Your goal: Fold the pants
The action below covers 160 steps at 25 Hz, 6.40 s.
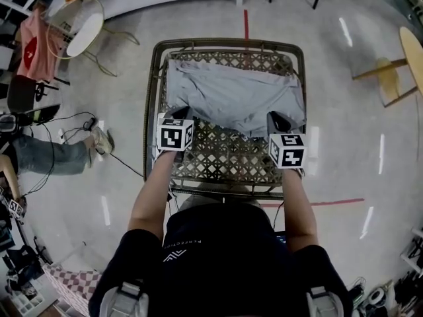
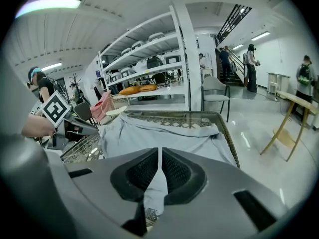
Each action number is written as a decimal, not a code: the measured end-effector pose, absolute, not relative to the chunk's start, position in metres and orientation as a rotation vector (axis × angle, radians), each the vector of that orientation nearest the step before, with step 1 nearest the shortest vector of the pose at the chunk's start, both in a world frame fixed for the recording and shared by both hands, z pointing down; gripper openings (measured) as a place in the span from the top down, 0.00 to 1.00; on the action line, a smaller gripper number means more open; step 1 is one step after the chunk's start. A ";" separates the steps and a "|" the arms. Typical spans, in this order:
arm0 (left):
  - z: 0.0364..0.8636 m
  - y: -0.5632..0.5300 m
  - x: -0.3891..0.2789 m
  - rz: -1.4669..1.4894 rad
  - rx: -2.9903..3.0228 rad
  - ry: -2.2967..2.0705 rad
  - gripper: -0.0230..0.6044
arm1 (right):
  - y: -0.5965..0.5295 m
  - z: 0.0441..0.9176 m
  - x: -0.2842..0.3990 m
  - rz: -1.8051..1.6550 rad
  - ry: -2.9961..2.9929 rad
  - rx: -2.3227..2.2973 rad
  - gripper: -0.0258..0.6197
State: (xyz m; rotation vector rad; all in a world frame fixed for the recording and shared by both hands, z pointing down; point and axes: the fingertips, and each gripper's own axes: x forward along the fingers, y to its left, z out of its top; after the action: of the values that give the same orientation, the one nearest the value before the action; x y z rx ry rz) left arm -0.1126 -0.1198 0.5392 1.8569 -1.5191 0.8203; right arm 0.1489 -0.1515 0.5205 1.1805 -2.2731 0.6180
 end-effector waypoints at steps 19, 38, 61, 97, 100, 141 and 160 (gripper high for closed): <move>0.544 -0.088 -0.122 0.790 1.958 -1.391 0.95 | -0.116 0.526 0.105 0.618 -2.244 1.183 0.89; 0.529 -0.058 -0.248 0.811 2.036 -1.280 0.95 | -0.079 0.502 -0.067 0.664 -2.296 1.181 0.89; 0.500 -0.068 -0.284 0.864 2.148 -1.234 0.95 | -0.061 0.505 -0.111 0.668 -2.325 1.212 0.89; 0.521 -0.128 -0.259 1.175 2.596 -0.422 0.95 | -0.036 0.516 -0.151 0.876 -2.078 1.689 0.89; 0.524 -0.147 -0.249 1.212 2.620 -0.328 0.94 | -0.055 0.521 -0.156 0.927 -2.063 1.710 0.89; 0.589 -0.238 -0.202 1.650 2.690 0.636 0.58 | -0.152 0.590 -0.201 1.074 -1.939 1.435 0.65; 0.604 -0.227 -0.211 1.831 2.657 0.989 0.54 | -0.158 0.604 -0.199 1.128 -1.861 1.454 0.65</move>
State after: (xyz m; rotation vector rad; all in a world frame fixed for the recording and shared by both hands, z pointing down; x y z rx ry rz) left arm -0.2105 -0.2270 0.6040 2.6569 0.9893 1.8312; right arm -0.1986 -0.1580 0.6038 1.4536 -1.8614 1.1276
